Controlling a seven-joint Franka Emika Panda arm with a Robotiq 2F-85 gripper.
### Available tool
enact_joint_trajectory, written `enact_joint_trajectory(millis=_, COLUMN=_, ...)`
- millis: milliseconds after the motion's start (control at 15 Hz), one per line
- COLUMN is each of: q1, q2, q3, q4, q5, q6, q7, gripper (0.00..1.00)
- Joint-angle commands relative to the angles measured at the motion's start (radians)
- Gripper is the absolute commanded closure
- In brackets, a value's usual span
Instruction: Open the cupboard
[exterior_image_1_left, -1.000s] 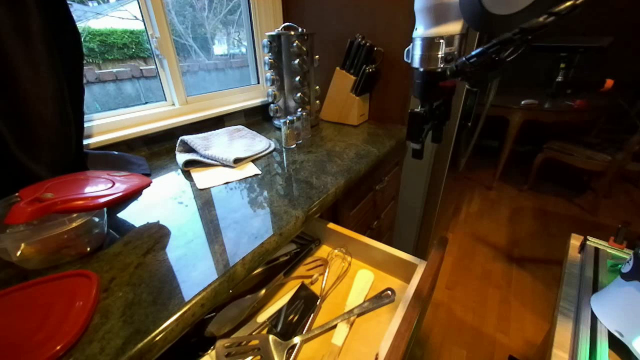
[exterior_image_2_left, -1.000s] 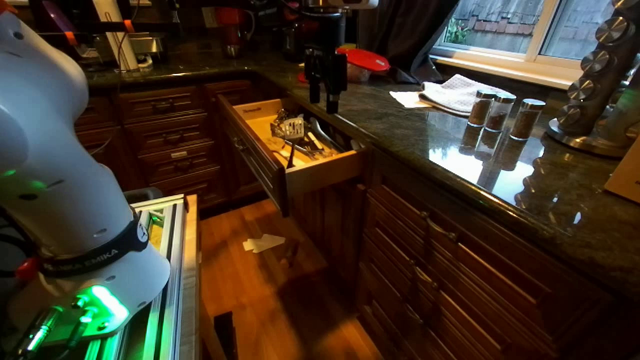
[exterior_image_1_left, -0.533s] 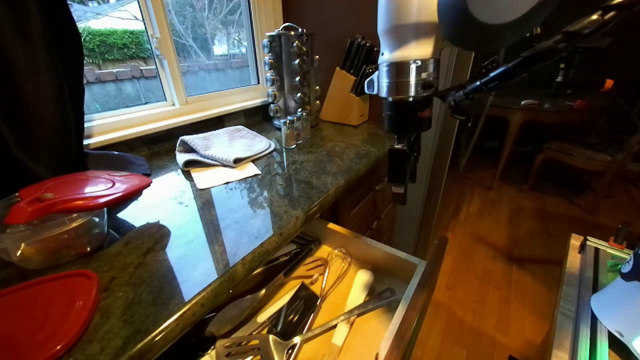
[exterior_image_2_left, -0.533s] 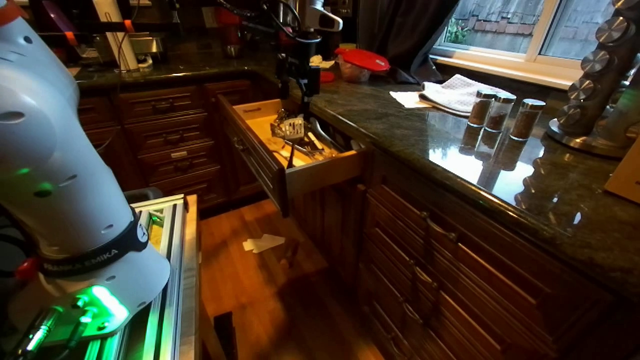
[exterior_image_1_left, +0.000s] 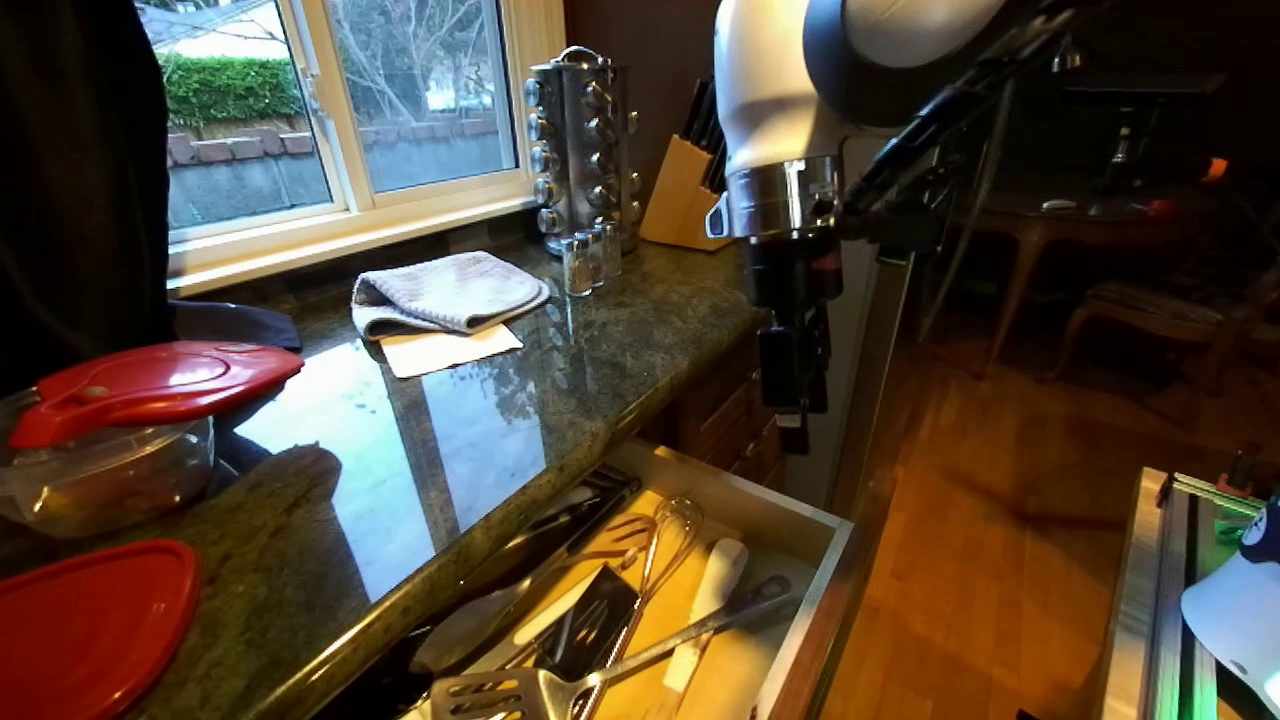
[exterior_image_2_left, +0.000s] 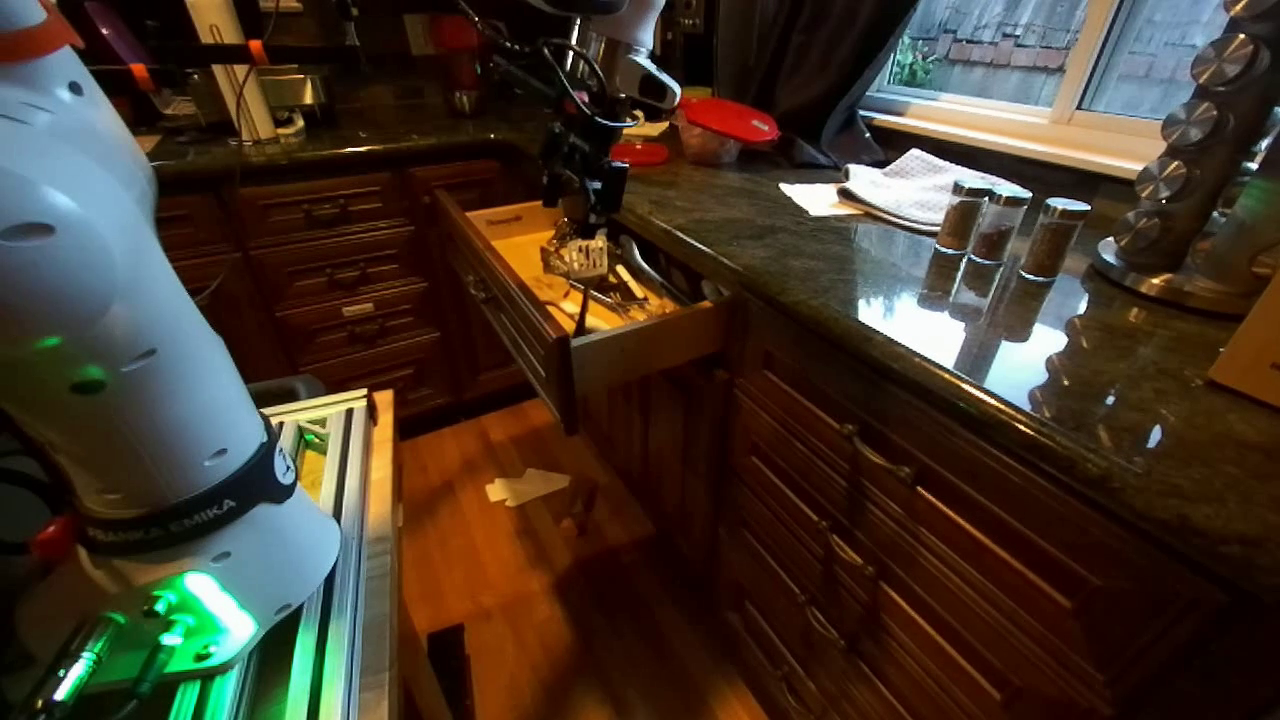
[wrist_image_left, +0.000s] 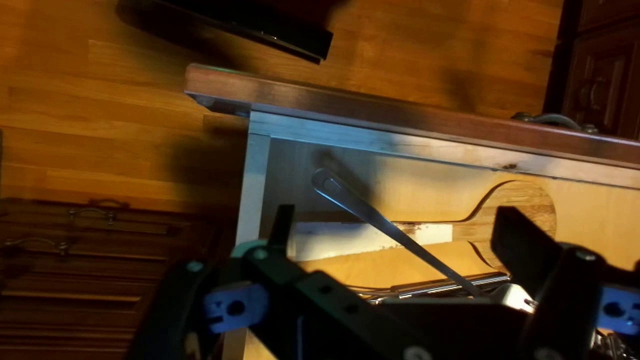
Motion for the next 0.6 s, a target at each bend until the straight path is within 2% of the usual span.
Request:
enact_joint_trajectory(millis=0, q1=-0.004, q2=0.033, q3=0.021, q4=0.011, q5=-0.056, q6=-0.017, q7=0.111, gripper=0.0)
enact_joint_trajectory(millis=333, q1=0.023, q2=0.131, q3=0.063, q4=0.021, q5=-0.049, q6=-0.018, q7=0.315, gripper=0.0)
enact_joint_trajectory(millis=533, q1=0.038, q2=0.173, q3=0.075, q4=0.02, q5=-0.038, q6=0.0, q7=0.359, gripper=0.0)
